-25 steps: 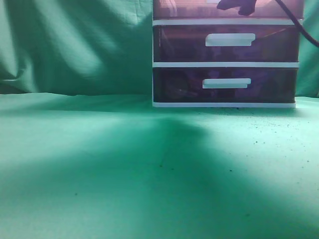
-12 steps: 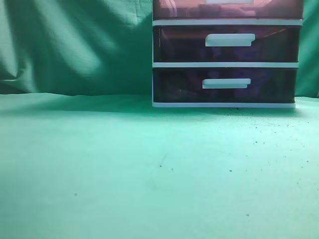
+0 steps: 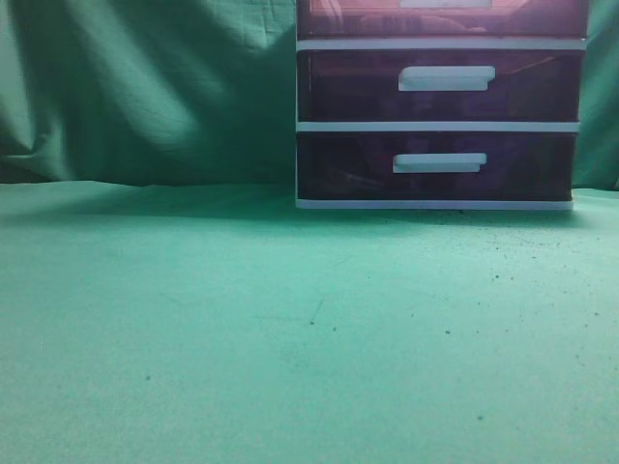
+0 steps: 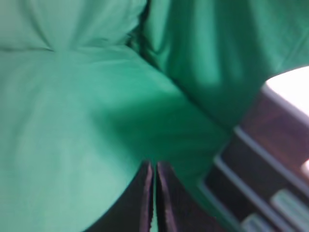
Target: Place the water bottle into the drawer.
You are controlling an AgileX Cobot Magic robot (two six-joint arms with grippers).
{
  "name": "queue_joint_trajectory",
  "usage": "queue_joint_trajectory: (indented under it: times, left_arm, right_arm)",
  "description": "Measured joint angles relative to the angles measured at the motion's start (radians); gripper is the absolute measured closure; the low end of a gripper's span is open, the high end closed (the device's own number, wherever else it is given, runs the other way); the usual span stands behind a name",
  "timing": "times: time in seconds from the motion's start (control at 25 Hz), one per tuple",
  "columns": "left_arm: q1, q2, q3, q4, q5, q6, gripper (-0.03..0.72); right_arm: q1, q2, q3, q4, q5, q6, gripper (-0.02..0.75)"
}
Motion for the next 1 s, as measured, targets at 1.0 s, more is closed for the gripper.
queue_joint_trajectory:
  times: [1.0]
  left_arm:
    - [0.000, -0.372, 0.419, -0.011, -0.054, -0.002, 0.688]
  right_arm:
    - [0.000, -0.709, 0.661, 0.145, -0.060, 0.231, 0.738]
